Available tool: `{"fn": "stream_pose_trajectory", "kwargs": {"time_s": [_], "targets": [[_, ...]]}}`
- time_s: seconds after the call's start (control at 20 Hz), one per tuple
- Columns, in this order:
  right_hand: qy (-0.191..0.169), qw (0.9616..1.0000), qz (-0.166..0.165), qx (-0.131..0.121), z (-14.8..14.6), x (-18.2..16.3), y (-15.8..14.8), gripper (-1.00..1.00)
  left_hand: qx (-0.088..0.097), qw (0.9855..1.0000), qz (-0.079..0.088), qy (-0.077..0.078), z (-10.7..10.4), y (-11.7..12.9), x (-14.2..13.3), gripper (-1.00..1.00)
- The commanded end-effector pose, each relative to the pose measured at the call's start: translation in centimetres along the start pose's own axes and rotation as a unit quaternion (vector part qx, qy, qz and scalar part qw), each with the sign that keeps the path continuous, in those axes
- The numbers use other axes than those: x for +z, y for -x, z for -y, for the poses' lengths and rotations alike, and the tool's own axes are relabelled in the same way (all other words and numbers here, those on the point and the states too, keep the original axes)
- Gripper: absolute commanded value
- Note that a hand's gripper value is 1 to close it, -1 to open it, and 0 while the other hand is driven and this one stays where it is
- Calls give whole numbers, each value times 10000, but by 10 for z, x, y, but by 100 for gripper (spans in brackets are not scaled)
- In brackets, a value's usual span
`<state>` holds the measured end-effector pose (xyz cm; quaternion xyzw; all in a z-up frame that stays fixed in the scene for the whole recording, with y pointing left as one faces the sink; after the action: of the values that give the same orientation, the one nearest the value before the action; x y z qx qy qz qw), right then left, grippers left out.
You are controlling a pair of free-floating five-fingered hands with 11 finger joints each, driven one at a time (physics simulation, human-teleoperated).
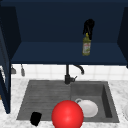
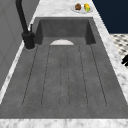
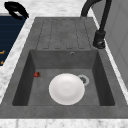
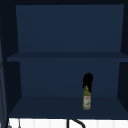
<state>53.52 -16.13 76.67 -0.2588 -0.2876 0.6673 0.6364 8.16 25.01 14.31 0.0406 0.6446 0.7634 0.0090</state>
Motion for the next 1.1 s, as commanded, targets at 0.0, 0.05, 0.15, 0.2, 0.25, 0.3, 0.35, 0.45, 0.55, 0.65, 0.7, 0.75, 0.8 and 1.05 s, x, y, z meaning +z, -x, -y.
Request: {"fn": "stream_pose_trajectory", "kwargs": {"time_s": [0.0,0.05,0.15,0.2,0.25,0.3,0.35,0.45,0.55,0.65,0.7,0.75,0.8,1.05], "targets": [[2,10000,-43,-43,15,12,5,-100,0,10000,0,0,0,0,0,0],[-3,10000,-28,-66,18,17,8,-100,0,10000,0,0,0,0,0,0],[-6,10000,-1,-94,23,23,12,-100,0,10000,0,0,0,0,0,0],[-2,9999,23,-132,26,26,16,-100,0,10000,0,0,0,0,0,0],[21,9998,70,-190,28,30,22,-100,0,10000,0,0,0,0,0,0],[36,9997,115,-218,30,33,26,-100,0,10000,0,0,0,0,0,0],[68,9995,183,-257,29,38,32,-100,0,10000,0,0,0,0,0,0],[103,9991,249,-330,31,46,39,-100,0,10000,0,0,0,0,0,0],[100,9989,296,-337,31,54,45,-100,0,10000,0,0,0,0,0,0],[182,9988,292,-348,27,65,53,-100,0,10000,0,0,0,0,0,0],[227,9987,297,-352,27,69,57,-100,0,10000,0,0,0,0,0,0],[262,9986,298,-344,25,74,60,-100,0,10000,0,0,0,0,0,0],[302,9985,309,-340,23,79,64,-100,0,10000,0,0,0,0,0,0],[520,9977,345,-274,-5,109,76,-100,0,10000,0,0,0,0,0,0]]}}
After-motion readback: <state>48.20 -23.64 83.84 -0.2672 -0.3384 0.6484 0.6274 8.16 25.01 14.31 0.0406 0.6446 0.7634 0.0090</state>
